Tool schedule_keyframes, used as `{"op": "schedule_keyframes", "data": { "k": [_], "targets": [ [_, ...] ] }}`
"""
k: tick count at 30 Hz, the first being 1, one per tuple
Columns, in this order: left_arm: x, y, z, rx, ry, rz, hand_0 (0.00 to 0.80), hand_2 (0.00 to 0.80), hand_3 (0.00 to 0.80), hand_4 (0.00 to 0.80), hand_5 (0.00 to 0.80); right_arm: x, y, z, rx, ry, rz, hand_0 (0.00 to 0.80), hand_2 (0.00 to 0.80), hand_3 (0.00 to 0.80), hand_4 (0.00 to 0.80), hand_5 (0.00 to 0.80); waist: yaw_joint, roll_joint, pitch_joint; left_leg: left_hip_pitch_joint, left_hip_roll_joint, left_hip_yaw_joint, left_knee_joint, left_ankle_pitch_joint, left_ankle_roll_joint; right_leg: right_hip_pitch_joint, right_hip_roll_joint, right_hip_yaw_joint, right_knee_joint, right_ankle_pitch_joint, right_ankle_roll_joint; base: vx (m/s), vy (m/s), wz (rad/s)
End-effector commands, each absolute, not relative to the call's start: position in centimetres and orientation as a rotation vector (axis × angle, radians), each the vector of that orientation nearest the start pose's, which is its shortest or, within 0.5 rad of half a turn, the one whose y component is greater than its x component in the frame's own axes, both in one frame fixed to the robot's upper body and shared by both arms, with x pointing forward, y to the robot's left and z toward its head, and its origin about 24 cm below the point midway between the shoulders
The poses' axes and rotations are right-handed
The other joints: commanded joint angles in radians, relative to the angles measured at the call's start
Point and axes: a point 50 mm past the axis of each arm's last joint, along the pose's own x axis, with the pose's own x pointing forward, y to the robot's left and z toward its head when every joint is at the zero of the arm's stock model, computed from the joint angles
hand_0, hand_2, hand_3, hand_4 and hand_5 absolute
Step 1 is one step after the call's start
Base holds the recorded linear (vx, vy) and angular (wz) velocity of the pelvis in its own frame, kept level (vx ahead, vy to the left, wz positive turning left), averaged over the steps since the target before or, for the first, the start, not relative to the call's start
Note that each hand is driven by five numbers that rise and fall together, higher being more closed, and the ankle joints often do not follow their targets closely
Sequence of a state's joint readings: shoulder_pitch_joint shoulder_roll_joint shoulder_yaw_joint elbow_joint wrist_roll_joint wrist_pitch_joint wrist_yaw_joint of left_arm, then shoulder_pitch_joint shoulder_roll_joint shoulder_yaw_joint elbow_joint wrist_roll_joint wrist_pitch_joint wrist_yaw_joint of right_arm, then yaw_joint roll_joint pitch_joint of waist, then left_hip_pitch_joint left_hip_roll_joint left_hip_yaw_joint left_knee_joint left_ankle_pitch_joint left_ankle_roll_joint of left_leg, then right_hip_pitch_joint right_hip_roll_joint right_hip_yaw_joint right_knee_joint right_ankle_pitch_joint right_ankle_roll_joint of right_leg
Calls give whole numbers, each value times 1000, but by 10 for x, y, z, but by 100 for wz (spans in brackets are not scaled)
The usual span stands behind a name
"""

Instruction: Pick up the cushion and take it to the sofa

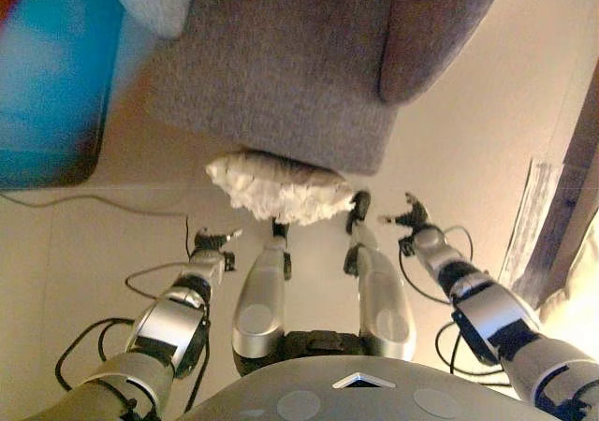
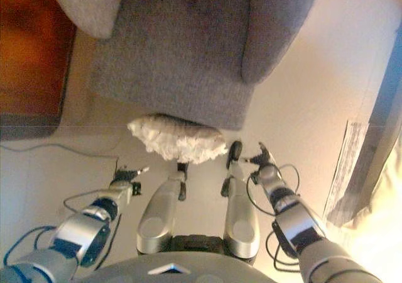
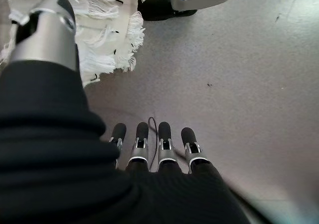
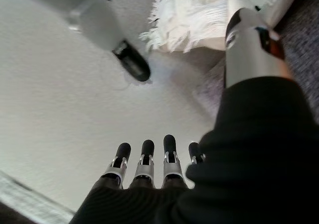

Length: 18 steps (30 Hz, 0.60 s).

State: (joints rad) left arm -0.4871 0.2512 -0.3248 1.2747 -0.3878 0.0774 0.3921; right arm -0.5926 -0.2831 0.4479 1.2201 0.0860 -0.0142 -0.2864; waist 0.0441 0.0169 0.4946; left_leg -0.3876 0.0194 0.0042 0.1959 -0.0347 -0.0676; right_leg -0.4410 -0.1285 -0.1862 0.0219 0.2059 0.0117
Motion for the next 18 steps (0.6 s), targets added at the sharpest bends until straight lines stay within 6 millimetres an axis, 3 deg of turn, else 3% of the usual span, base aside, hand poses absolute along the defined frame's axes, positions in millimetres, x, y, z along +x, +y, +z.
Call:
{"op": "schedule_keyframes", "data": {
  "k": [1,10,14,18],
  "targets": [
    [260,225,-83,310,828,454,0,0,0,0,0,320,-209,-28,-708,494,-120,0,0,0,0,0,2,26,17,-95,-29,-5,-44,115,54,-15,-32,7,175,-164,56,-54,39,3],
    [279,215,-69,319,722,431,0,0,0,0,0,334,-203,-11,-733,395,-114,0,0,0,0,0,-4,33,25,-118,-38,-10,-72,123,58,-62,-19,21,168,-152,60,-43,-22,5],
    [285,213,-64,400,697,404,0,0,0,0,0,338,-205,-5,-802,375,-106,0,0,0,0,0,-2,23,25,-174,-34,-12,1,122,42,-91,-28,8,197,-150,62,-39,-58,-2],
    [306,219,-42,453,655,431,0,0,0,0,0,359,-208,26,-844,304,-124,0,0,0,0,0,-4,26,25,-305,-28,-14,61,127,28,-207,-27,12,230,-149,61,-58,-45,1]
  ]
}}
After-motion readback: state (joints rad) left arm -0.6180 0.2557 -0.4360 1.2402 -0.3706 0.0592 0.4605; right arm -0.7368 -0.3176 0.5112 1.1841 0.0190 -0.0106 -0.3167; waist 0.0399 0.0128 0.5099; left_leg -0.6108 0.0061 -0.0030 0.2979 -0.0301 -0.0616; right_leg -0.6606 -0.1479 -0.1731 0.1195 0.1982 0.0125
